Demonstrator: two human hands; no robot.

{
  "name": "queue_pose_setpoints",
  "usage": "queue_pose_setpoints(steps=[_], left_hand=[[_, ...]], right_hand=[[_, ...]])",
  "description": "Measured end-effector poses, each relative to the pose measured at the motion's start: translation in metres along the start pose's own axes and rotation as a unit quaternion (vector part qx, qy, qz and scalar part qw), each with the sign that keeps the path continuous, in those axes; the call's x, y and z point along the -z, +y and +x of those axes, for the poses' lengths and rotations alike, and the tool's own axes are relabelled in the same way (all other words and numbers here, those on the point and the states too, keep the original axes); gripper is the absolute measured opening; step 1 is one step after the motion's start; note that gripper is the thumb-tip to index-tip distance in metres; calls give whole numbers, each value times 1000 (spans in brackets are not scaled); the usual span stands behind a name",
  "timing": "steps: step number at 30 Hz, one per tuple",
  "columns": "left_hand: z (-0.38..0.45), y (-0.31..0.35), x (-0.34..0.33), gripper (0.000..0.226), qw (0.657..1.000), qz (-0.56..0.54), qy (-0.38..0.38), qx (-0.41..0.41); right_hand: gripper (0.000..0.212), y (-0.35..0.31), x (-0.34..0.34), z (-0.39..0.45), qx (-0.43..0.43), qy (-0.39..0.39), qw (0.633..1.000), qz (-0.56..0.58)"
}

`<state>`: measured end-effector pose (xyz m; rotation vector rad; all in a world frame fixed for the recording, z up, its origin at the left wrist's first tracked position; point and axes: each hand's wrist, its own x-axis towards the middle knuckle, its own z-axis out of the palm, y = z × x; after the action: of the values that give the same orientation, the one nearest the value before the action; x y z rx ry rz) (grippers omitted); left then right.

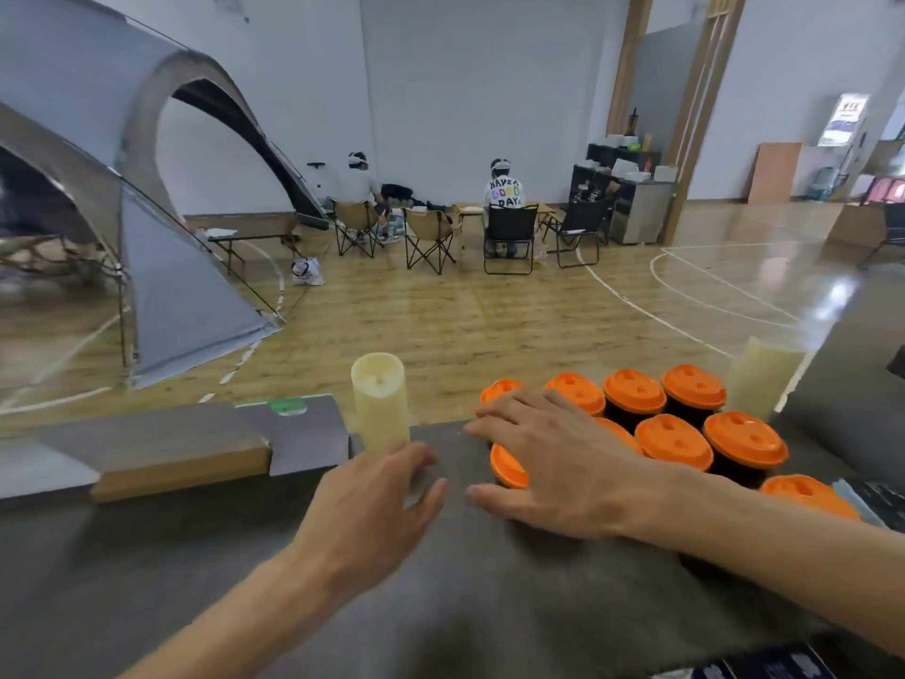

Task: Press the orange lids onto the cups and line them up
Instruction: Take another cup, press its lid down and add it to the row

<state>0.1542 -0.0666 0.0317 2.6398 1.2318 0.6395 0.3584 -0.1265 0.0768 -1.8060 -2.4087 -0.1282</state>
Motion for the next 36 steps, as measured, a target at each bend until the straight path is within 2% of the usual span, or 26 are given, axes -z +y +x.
queue_pose_setpoints(steps=[8, 16, 23, 28, 30, 32, 34, 36], left_hand=[[-72, -141, 75, 32, 989, 69, 32, 124], [-174, -274, 126, 36, 954, 127, 53, 266], [-249, -379, 188, 41, 894, 172, 105, 400], [-301, -450, 236, 68, 824, 218, 135, 505], [-317, -472, 247, 83, 798, 194, 130, 556], [-330, -489, 251, 90, 778, 119, 145, 599], [-340, -499, 249, 91, 771, 31, 169, 613], [-346, -505, 242, 82, 774, -10, 179, 607]], right_hand=[[63, -148, -48, 144, 130, -11, 990, 55], [65, -306, -102, 251, 218, -27, 972, 89], [63, -431, -130, 319, 283, -72, 950, 111], [64, -524, -144, 360, 303, -101, 939, 125], [62, -556, -151, 372, 299, -113, 935, 153], [59, -583, -158, 382, 280, -131, 932, 192], [59, -604, -165, 392, 255, -155, 924, 238], [60, -619, -169, 402, 247, -172, 916, 265]])
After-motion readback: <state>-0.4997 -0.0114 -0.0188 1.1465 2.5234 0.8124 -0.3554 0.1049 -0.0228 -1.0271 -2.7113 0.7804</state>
